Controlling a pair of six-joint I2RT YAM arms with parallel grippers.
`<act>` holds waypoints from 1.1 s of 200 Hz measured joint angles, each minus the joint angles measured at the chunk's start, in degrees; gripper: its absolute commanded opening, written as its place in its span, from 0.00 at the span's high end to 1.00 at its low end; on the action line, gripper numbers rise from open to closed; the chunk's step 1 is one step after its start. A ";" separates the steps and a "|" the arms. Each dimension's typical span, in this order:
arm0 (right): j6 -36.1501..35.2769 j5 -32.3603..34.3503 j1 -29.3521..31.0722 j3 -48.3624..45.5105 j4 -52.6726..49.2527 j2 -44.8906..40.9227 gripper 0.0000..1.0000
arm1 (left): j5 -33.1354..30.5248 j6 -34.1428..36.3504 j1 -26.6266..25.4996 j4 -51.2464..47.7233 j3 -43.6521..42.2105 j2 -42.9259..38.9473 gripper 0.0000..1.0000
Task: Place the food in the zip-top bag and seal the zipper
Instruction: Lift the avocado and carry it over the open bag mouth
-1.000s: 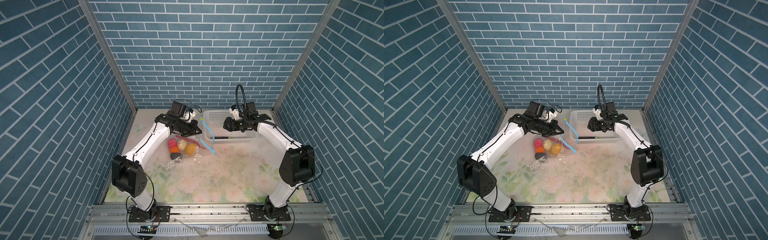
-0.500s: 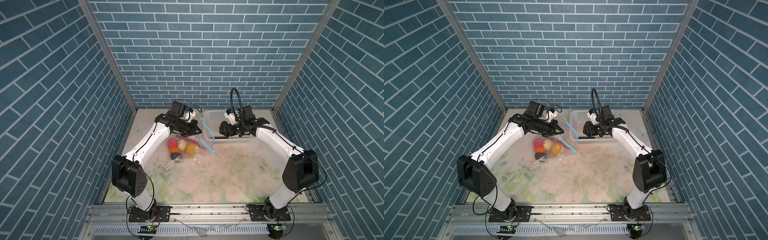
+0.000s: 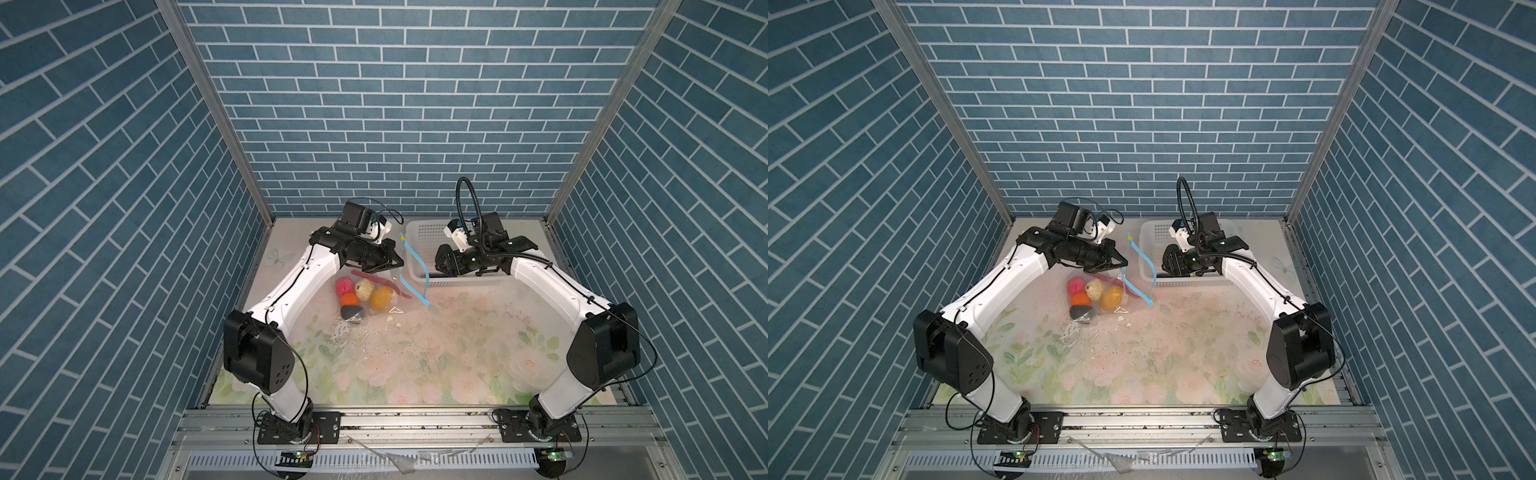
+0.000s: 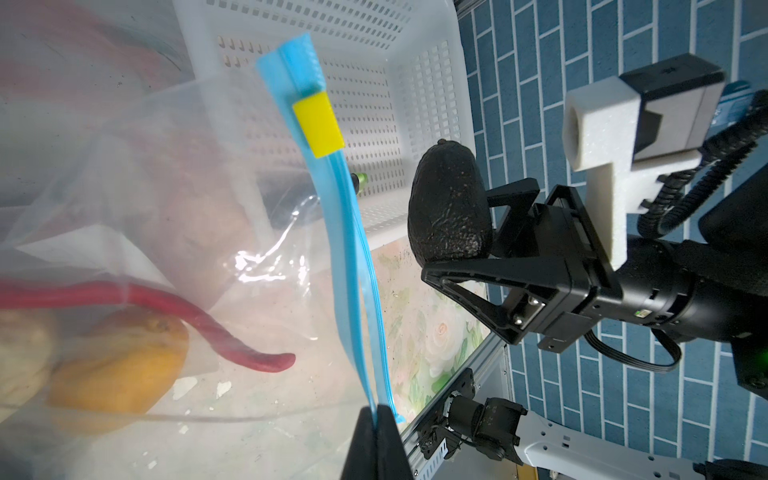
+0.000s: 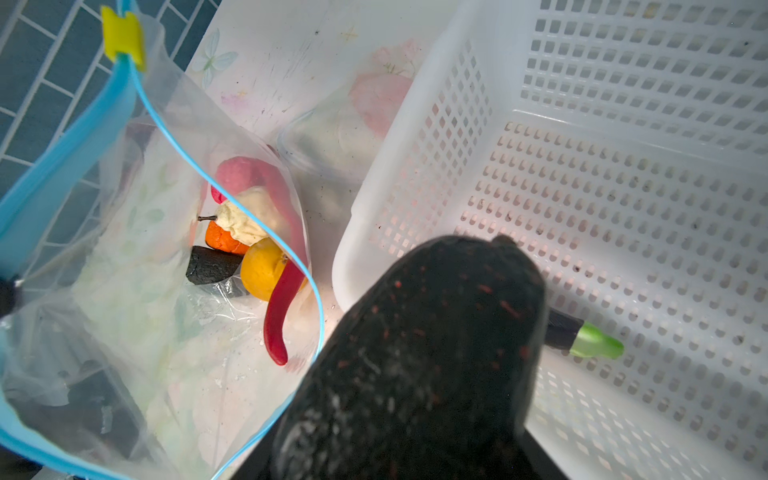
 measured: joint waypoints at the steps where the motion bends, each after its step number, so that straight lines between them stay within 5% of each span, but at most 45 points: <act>1: 0.00 0.00 0.02 0.00 0.00 -0.04 0.55 | -0.02 0.00 0.00 -0.04 0.04 0.00 1.00; 144: -2.38 -4.31 6.25 -0.81 0.52 -6.51 0.57 | 0.02 0.00 0.00 -0.24 1.38 1.14 1.00; 220: -3.43 -5.64 8.70 -0.98 1.03 -2.56 0.57 | 0.04 0.00 0.00 0.07 1.38 1.14 1.00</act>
